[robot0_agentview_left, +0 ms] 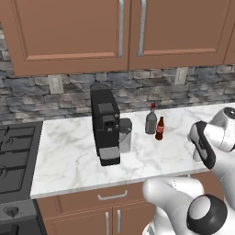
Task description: Move the drinks to the dining counter.
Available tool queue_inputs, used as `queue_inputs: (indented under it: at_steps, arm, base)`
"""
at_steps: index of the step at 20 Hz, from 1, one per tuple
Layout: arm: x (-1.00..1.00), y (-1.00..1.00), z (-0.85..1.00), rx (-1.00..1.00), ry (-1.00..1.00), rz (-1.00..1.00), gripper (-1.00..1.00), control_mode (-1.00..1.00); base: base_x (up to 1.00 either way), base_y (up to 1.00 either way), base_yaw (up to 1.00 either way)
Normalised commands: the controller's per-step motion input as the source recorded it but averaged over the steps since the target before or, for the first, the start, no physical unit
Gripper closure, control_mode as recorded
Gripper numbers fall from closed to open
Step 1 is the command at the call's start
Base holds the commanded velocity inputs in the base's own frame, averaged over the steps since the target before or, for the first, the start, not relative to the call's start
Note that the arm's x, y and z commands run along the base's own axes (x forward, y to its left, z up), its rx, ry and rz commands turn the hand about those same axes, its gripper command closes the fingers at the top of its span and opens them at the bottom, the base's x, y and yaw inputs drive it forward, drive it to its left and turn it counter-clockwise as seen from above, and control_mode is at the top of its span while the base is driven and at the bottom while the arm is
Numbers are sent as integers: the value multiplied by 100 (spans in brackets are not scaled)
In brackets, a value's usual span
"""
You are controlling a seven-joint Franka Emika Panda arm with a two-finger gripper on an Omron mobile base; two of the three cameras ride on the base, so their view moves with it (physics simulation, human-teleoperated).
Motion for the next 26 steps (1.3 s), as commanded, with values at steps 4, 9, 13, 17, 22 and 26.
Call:
queue_inputs:
  at_steps: [4, 9, 13, 17, 22, 26]
  arm:
    - [32, 0, -8, 2, 0, 0, -100, -100]
    - [22, -4, -6, 2, 0, 0, -100, -100]
    - [4, -22, -3, 3, 0, 0, -100, -100]
    - [0, -33, -2, 3, 0, 0, -100, -100]
    - [0, -16, -7, 1, 0, 0, -100, -100]
    - [15, 1, -20, 0, 0, 0, 100, -100]
  base:
    - [0, 0, 0]
    - [0, 0, 0]
    - [0, 0, 0]
    - [0, 0, 0]
    - [0, 0, 0]
    - [0, 0, 0]
